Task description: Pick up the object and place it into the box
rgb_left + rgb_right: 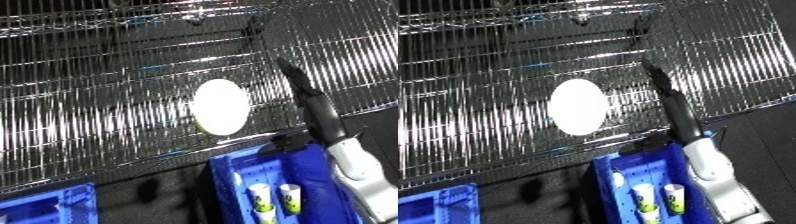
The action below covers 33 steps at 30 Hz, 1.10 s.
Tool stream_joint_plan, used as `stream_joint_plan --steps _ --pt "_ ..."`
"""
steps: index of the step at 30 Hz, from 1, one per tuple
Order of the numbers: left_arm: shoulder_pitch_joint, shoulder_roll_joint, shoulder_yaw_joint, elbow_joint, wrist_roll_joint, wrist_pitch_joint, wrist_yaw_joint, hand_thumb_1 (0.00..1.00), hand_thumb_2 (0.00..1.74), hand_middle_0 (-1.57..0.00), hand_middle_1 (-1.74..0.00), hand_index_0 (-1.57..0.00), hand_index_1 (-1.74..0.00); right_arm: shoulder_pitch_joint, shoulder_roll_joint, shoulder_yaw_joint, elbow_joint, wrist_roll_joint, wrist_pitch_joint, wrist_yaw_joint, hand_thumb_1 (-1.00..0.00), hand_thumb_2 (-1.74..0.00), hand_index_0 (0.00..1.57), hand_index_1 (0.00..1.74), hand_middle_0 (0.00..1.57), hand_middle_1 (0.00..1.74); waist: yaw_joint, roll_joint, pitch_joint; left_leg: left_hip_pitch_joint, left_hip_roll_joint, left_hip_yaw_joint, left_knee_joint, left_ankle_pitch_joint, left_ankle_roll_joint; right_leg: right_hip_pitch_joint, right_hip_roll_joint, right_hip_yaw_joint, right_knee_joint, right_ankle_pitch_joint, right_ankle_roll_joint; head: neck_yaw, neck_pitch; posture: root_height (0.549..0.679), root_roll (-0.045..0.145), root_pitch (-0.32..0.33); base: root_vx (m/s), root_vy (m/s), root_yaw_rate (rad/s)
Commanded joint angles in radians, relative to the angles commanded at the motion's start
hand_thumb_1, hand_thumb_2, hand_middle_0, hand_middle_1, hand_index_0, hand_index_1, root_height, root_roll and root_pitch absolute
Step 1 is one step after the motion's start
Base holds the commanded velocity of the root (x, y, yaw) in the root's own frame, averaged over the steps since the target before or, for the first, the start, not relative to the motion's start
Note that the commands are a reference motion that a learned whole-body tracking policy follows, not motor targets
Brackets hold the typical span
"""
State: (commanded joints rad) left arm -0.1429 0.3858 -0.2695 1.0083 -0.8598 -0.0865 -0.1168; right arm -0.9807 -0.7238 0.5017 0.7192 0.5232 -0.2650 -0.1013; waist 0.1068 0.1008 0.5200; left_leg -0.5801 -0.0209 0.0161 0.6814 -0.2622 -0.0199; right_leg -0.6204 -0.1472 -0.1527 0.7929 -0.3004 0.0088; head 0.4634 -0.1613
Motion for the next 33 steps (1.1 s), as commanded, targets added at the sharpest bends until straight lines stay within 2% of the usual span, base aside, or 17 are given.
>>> stream_joint_plan --steps 4,14,23,33 --pt "0.004 -0.003 -0.005 -0.009 0.002 0.001 0.0 0.0 0.0 0.0 0.0 0.0 0.0 -0.019 0.021 0.001 0.014 0.023 0.003 0.031 0.0 0.0 0.0 0.0 0.0 0.0 0.005 0.007 0.0 -0.007 -0.003 0.001 0.007 -0.004 0.0011 -0.007 -0.0014 0.001 0.006 -0.002 -0.0019 0.014 0.042 0.631 0.074 0.136 0.044 0.007 0.019" --pt "0.019 -0.009 -0.018 -0.035 0.001 0.004 -0.005 0.0 0.0 0.0 0.0 0.0 0.0 -0.074 0.061 0.011 0.018 0.067 0.011 0.058 0.0 0.0 0.0 0.0 0.0 0.0 0.023 0.027 0.0 -0.015 -0.012 0.003 0.007 -0.003 0.0023 -0.019 -0.0089 0.0 0.014 -0.005 -0.0024 0.053 0.072 0.63 0.078 0.142 0.033 0.018 0.023" --pt "0.033 -0.015 -0.033 -0.062 0.001 0.007 -0.007 0.0 0.0 0.0 0.0 0.0 0.0 -0.12 0.089 0.02 0.014 0.091 0.029 0.074 -0.45 -0.78 0.71 0.78 0.71 0.78 0.036 0.045 0.0 -0.02 -0.023 0.002 0.005 0.0 0.0043 -0.028 -0.0134 0.002 0.023 -0.01 -0.0052 0.08 0.071 0.629 0.081 0.145 0.024 0.016 0.029" --pt "0.033 -0.024 -0.038 -0.069 0.0 0.012 0.0 0.0 0.0 0.0 0.0 0.0 0.0 -0.113 0.108 0.023 0.008 0.1 0.041 0.111 -0.95 -1.65 1.49 1.65 1.49 1.65 0.037 0.048 0.0 -0.013 -0.021 0.0 -0.007 0.007 0.0031 -0.025 -0.0146 0.0 0.019 -0.01 -0.0076 0.08 0.067 0.629 0.084 0.144 0.001 0.0 0.007"
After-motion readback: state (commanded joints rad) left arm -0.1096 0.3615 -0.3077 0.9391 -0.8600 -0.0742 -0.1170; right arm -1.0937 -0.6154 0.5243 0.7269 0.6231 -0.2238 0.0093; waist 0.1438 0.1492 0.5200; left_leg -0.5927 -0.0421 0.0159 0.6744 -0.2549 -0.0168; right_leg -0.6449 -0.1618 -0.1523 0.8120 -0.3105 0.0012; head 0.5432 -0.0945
